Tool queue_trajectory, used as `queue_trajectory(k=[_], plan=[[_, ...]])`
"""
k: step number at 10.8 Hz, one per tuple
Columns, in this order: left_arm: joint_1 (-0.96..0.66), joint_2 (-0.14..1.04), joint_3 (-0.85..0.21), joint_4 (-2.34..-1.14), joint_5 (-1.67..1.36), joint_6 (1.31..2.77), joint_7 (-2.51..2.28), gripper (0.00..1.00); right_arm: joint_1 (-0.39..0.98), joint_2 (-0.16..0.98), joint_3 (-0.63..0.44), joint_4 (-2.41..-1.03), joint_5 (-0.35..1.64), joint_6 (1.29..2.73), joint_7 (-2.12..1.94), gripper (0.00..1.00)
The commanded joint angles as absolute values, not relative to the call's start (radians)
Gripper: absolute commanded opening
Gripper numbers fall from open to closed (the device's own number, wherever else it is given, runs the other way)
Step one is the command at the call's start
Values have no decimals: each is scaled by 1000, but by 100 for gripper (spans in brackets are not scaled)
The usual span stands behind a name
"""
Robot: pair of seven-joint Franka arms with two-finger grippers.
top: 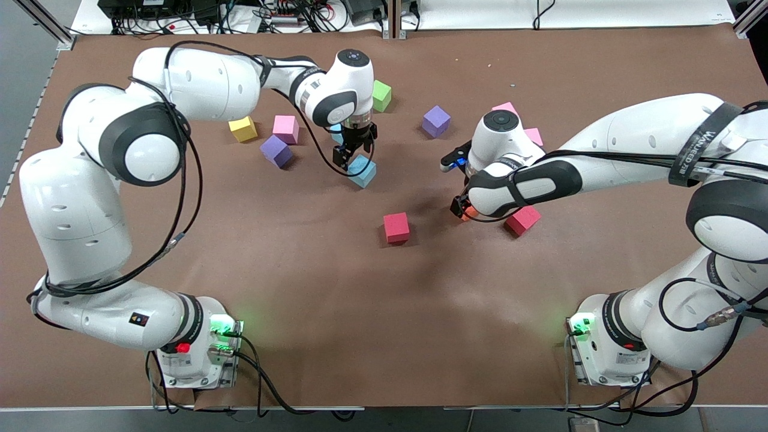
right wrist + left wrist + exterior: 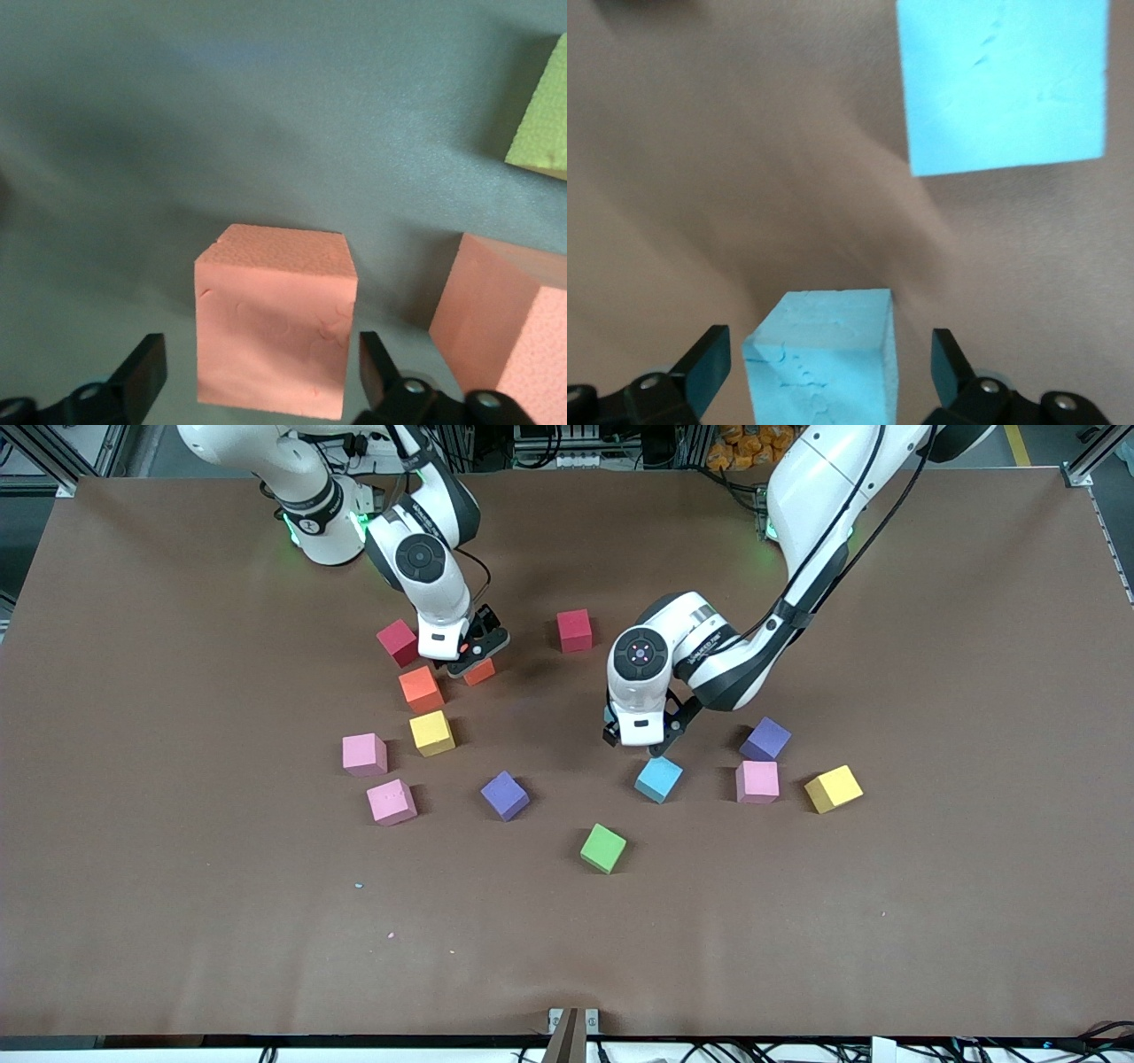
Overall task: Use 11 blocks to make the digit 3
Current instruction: 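Grasp the cyan cube with the left gripper while the right gripper lifts orange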
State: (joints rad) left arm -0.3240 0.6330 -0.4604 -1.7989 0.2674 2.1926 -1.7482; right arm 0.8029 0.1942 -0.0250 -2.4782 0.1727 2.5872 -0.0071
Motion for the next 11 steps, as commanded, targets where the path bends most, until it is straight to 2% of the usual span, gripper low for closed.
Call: queue_trajectory(k=[1, 2, 3, 4, 5, 6, 7, 11], plan=[[-336, 638, -465, -1816, 250, 2183, -1786, 100, 793, 192, -20, -2484, 175, 2599, -14, 38], [-336, 650, -465, -1818, 249, 2197, -1787, 100, 795, 190, -20, -2479, 161, 2599, -20, 32], [-336, 661, -465, -1818, 249, 2216, -1790, 77, 793, 186, -20, -2477, 129, 2599, -53, 28], [-336, 664, -465, -1821, 249, 2236, -1827, 46, 793, 175, -20, -2474, 120, 2599, -111, 24], [-337, 664, -465, -1827, 249, 2240, -1910, 20, 801, 161, -20, -2470, 118, 2597, -179, 23], [-336, 655, -465, -1841, 252, 2240, -2015, 3, 805, 144, -17, -2468, 115, 2597, -254, 23], [-334, 637, -466, -1856, 252, 2240, -2081, 0, 814, 131, -12, -2461, 104, 2597, -318, 23], [-302, 534, -534, -2000, 250, 2305, -2371, 0, 836, 130, -6, -2398, 74, 2579, -648, 24]])
